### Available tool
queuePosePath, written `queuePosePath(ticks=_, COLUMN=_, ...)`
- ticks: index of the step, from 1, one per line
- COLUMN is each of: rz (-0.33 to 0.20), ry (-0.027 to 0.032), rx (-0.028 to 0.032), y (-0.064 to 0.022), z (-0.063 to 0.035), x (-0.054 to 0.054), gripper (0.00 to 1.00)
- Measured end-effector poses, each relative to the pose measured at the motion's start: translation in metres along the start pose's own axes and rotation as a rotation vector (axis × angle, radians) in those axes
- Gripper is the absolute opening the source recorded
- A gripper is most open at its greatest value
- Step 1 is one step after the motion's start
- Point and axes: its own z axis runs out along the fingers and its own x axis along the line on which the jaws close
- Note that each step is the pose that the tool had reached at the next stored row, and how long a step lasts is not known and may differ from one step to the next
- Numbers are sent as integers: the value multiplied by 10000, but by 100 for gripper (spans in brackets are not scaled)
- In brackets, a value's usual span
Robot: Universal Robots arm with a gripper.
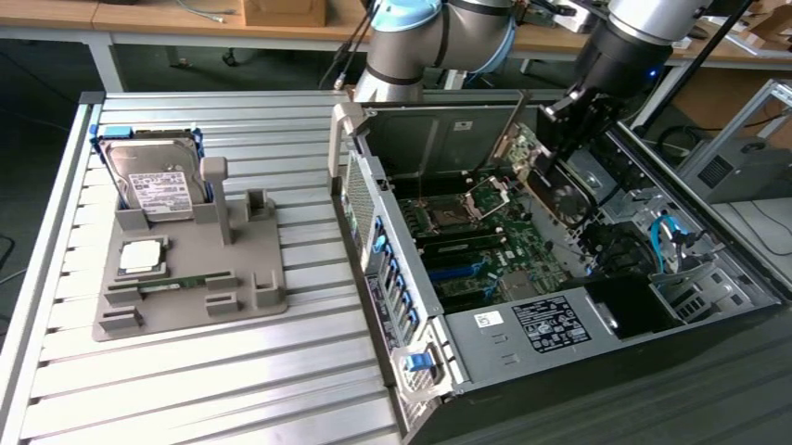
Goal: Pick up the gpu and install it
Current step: 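Insert the gpu into the slot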
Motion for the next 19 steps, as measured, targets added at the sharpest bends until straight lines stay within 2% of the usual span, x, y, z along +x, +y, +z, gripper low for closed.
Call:
queuePosePath(ticks=8, rz=-1285, ry=28, rx=54, y=0, z=1, x=0, gripper=27)
queuePosePath(ticks=12, rz=-2351, ry=51, rx=100, y=0, z=1, x=0, gripper=27)
queuePosePath(ticks=19, rz=-3497, ry=77, rx=149, y=0, z=1, x=0, gripper=27)
